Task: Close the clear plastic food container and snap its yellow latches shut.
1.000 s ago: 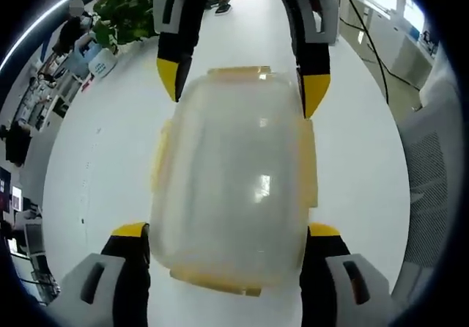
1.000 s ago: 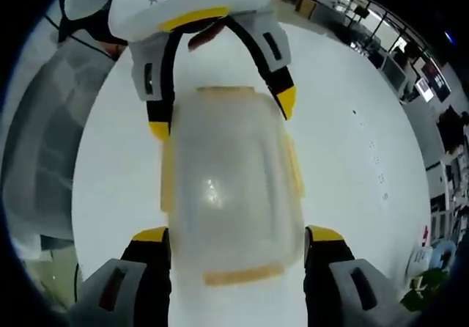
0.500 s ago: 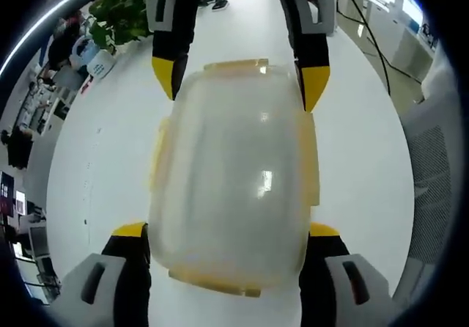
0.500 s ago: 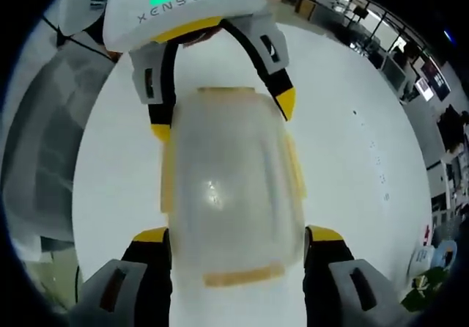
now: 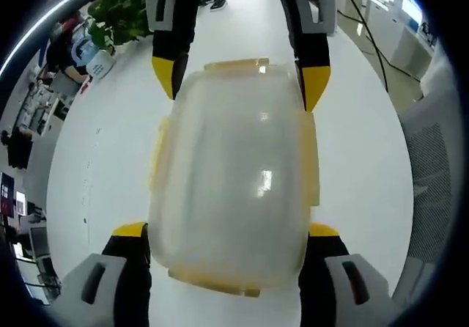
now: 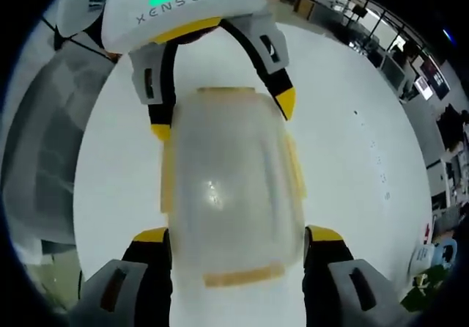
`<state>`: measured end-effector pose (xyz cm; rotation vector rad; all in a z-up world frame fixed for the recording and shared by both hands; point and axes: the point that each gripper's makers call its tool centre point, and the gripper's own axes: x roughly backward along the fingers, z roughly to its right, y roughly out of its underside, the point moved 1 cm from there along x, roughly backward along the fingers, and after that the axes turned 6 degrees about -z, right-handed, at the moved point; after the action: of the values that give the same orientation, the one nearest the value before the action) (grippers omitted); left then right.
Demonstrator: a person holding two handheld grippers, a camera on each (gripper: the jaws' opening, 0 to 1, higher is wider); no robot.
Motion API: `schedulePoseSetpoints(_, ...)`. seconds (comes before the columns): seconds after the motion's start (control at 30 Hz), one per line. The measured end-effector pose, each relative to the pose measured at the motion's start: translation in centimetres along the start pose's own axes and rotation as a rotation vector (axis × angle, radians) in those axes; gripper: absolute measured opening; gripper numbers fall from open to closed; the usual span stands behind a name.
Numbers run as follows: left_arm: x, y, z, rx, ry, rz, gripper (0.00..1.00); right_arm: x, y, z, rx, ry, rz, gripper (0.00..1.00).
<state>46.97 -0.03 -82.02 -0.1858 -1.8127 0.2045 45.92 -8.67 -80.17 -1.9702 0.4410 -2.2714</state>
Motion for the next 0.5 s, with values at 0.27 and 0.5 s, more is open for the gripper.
schedulePoseSetpoints(0.27, 0.2, 0.5, 0.4, -0.004, -0.001, -0.002, 0.85, -0.1, -0.5, -0.5, -0.005, 0.002, -0.001, 0.73)
schedulePoseSetpoints(0.5, 0.6, 1.7, 0.8, 0.001, -0.001, -0.004, 0.85, -0.4, -1.7, -1.2, 0.001, -0.003, -0.007, 0.73)
